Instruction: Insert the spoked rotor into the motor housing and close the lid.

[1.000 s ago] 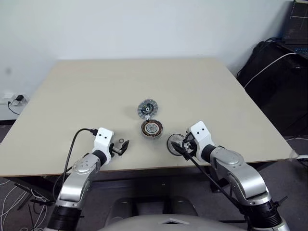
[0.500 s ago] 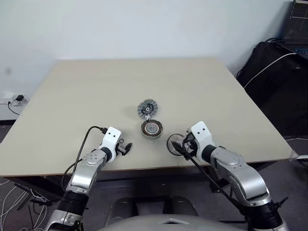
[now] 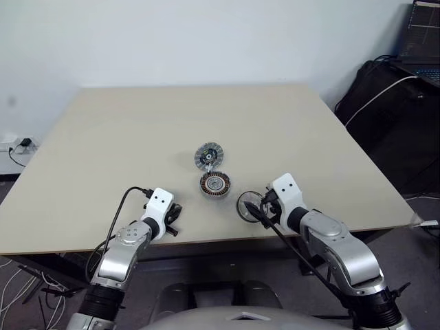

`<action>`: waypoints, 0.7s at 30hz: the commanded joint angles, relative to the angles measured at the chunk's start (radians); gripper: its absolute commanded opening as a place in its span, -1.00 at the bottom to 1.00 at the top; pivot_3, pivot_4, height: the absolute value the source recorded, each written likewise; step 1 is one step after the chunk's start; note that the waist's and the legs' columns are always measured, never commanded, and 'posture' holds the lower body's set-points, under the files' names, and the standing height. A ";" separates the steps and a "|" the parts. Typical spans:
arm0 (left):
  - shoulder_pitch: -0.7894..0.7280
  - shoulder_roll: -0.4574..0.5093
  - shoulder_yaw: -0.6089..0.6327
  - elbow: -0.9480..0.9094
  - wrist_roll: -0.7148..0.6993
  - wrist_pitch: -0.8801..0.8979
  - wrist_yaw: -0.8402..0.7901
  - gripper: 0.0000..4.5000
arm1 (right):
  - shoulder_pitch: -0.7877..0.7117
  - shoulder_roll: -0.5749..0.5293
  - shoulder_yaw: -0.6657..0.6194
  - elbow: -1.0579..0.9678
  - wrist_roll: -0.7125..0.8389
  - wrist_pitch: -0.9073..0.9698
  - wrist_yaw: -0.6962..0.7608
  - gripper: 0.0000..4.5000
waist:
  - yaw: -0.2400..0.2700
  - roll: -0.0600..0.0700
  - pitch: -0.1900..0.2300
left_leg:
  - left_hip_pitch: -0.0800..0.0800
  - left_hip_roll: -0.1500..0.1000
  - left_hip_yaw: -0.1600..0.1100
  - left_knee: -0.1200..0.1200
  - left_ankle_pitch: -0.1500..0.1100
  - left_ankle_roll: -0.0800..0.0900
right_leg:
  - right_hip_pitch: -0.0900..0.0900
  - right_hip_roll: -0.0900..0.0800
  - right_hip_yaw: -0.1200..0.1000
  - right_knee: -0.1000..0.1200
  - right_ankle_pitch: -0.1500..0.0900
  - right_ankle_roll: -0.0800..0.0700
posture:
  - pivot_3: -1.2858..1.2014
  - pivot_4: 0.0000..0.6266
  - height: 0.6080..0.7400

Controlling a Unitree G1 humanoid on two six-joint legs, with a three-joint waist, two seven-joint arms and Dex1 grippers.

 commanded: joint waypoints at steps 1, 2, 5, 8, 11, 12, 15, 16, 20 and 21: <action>0.007 0.008 0.012 -0.073 -0.001 0.019 0.002 -0.70 | -0.013 0.006 -0.022 -0.026 0.000 -0.019 -0.005 1.00 | 0.001 0.000 0.000 | 0.000 0.000 0.000 0.000 0.000 0.000 | 0.000 0.000 0.000 0.000 0.000 0.000 | 0.03 -1.00 1.00; 0.003 0.003 0.010 -0.093 -0.008 0.020 -0.002 -0.70 | -0.012 0.007 -0.022 -0.026 0.000 -0.019 -0.005 1.00 | 0.002 0.000 0.000 | 0.000 0.000 0.000 0.000 0.000 0.000 | 0.000 0.000 0.000 0.000 0.000 0.000 | 0.03 -1.00 1.00; -0.038 -0.027 -0.005 -0.147 -0.034 0.022 -0.020 -0.70 | -0.014 0.008 -0.023 -0.024 0.000 -0.019 -0.005 1.00 | 0.006 -0.001 0.001 | -0.001 0.000 0.000 0.000 0.000 0.000 | 0.000 0.000 0.000 0.000 0.000 0.000 | 0.03 -1.00 1.00; -0.113 -0.074 -0.032 -0.151 -0.045 0.018 -0.028 -0.70 | -0.018 0.009 -0.022 -0.021 0.000 -0.020 -0.005 1.00 | 0.015 -0.001 0.001 | -0.001 -0.001 0.000 0.001 0.000 0.000 | 0.000 0.000 0.000 0.000 0.000 0.000 | 0.03 -1.00 1.00; -0.204 -0.124 -0.072 -0.096 -0.037 0.003 -0.034 -0.70 | -0.022 0.012 -0.020 -0.018 -0.003 -0.022 -0.006 1.00 | 0.017 -0.001 0.000 | -0.002 -0.001 0.000 0.002 0.000 0.001 | 0.001 0.000 0.000 0.000 0.001 0.002 | 0.03 -1.00 1.00; -0.238 -0.142 -0.086 -0.062 -0.030 -0.006 -0.034 -0.70 | -0.023 0.013 -0.020 -0.019 -0.003 -0.022 -0.007 1.00 | 0.017 -0.001 0.000 | -0.002 -0.001 0.000 0.003 0.000 0.001 | 0.001 0.000 0.000 0.000 0.001 0.002 | 0.03 -1.00 1.00; -0.321 -0.180 -0.124 0.038 -0.008 -0.039 -0.039 -0.70 | -0.020 0.015 -0.022 -0.024 -0.004 -0.024 -0.010 1.00 | 0.015 -0.001 0.000 | -0.002 -0.002 0.000 0.003 0.000 0.002 | 0.001 0.001 0.001 0.000 0.002 0.003 | 0.03 -1.00 1.00; -0.349 -0.192 -0.135 0.080 0.004 -0.055 -0.033 -0.70 | -0.018 0.016 -0.024 -0.027 -0.004 -0.025 -0.012 1.00 | 0.013 -0.001 0.000 | -0.002 -0.002 0.000 0.003 0.002 0.005 | 0.003 0.002 0.001 0.000 0.002 0.003 | 0.03 -1.00 1.00; -0.455 -0.239 -0.157 0.281 0.049 -0.131 -0.007 -0.70 | -0.005 0.022 -0.033 -0.042 -0.007 -0.030 -0.028 1.00 | 0.012 -0.001 0.000 | -0.003 -0.001 0.000 0.003 0.003 0.006 | 0.004 0.003 0.001 0.000 0.002 0.003 | 0.03 -1.00 1.00; -0.475 -0.250 -0.156 0.328 0.056 -0.147 -0.001 -0.70 | -0.001 0.024 -0.037 -0.047 -0.006 -0.030 -0.033 1.00 | 0.012 -0.001 0.000 | -0.003 -0.001 0.000 0.003 0.003 0.006 | 0.004 0.003 0.001 0.000 0.002 0.003 | 0.03 -1.00 1.00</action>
